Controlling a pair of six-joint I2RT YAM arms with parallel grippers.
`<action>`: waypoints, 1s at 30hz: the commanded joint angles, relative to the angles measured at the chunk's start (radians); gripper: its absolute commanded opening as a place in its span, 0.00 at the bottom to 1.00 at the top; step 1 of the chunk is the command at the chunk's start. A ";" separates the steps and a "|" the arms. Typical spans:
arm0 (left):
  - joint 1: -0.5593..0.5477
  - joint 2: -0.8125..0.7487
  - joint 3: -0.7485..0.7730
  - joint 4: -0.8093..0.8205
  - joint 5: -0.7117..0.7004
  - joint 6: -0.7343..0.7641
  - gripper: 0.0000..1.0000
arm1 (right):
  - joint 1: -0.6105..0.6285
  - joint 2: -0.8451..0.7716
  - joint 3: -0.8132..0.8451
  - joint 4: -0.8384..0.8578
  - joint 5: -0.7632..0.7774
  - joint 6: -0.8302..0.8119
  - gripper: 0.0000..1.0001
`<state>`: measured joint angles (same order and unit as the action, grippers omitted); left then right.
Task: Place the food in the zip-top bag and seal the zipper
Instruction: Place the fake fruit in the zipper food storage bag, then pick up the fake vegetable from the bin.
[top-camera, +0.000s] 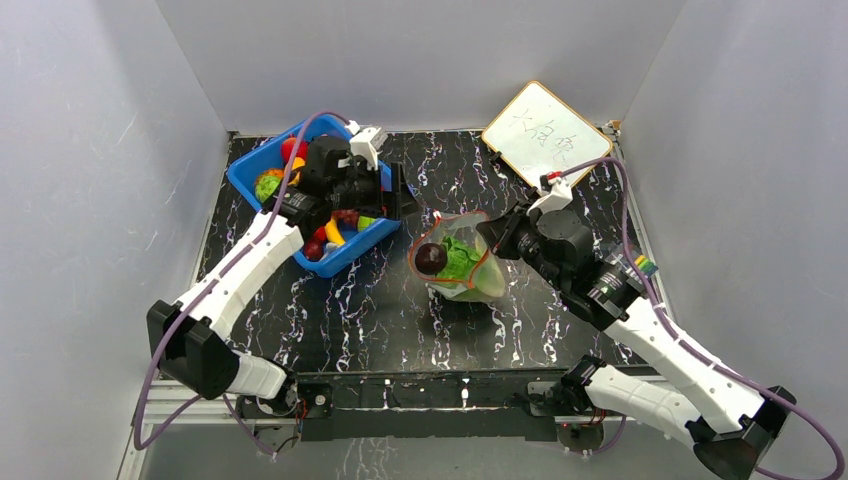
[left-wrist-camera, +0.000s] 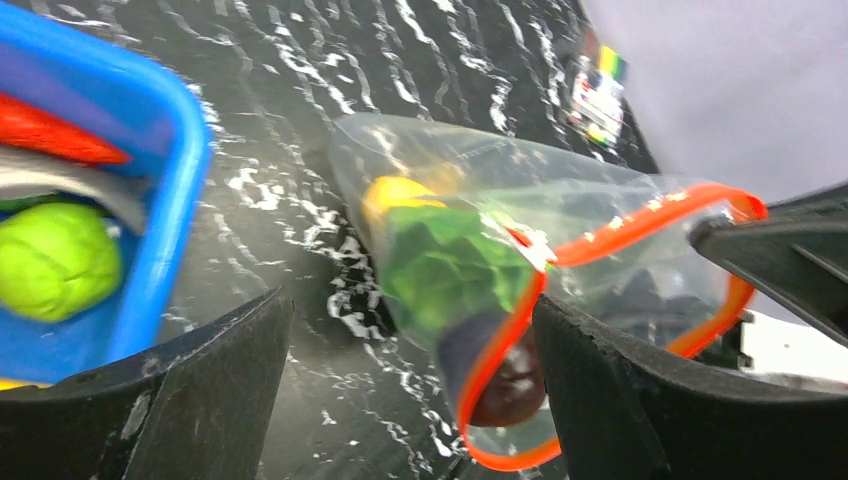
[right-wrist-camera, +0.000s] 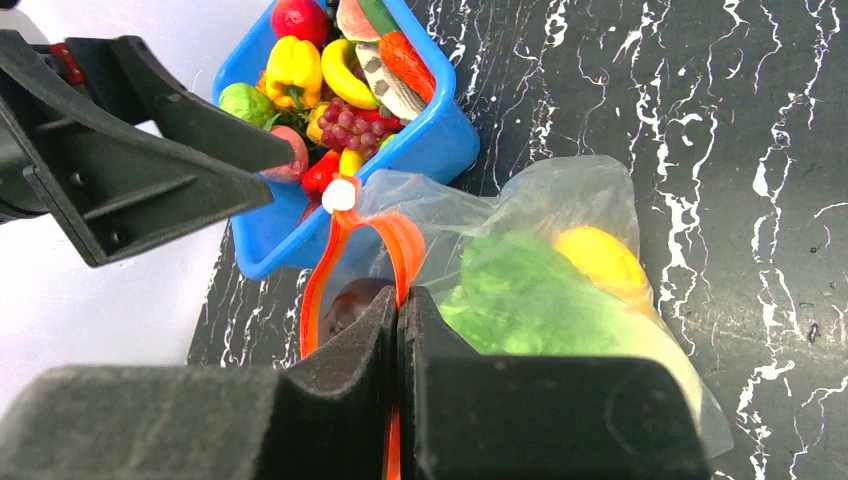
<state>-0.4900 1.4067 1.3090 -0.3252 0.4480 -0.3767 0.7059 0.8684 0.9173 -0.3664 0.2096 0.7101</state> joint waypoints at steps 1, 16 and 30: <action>0.016 -0.087 0.072 -0.107 -0.216 0.068 0.85 | 0.001 -0.051 -0.007 0.077 0.002 -0.012 0.00; 0.176 -0.043 0.216 -0.259 -0.662 0.175 0.87 | 0.000 -0.069 -0.037 0.083 -0.078 -0.003 0.00; 0.442 0.142 0.230 -0.188 -0.571 0.190 0.98 | 0.001 -0.072 -0.045 0.066 -0.131 0.009 0.00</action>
<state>-0.1131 1.5261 1.4963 -0.5201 -0.1749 -0.1905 0.7059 0.8169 0.8673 -0.3683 0.1028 0.7113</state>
